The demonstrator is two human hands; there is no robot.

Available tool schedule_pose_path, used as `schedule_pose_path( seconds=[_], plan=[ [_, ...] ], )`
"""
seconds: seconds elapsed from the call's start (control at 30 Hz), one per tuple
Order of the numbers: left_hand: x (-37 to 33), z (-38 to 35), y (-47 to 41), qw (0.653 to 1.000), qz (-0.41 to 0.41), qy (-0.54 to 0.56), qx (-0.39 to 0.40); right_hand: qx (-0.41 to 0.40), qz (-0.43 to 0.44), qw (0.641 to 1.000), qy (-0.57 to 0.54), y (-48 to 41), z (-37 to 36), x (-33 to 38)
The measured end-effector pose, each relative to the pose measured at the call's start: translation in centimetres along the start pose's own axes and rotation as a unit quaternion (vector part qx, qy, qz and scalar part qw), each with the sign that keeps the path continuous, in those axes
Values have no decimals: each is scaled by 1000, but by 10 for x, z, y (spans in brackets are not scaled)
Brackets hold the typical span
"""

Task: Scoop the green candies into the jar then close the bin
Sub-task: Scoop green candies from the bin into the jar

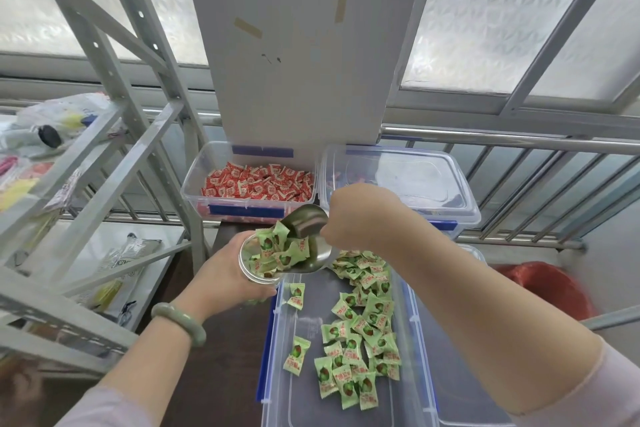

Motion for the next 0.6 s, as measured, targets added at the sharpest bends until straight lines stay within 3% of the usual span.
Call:
schedule_pose_path(
  seconds=[0.27,0.6],
  plan=[
    [5,-2,0,1000,6,0,-9,-36,12,998,39,7,7,1],
    [10,-2,3,999,3,37,-22,-46,12,999,5,8,4,1]
  ],
)
Point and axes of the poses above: each hand's wrist, its own y-axis away from the middle knuckle, its own z-axis out of the back of the hand, x = y × z, the point moved 9 cm from there along -y, towards the middle knuckle, and after that the axes turned 4 degrees about x, right-handed, at the moved point
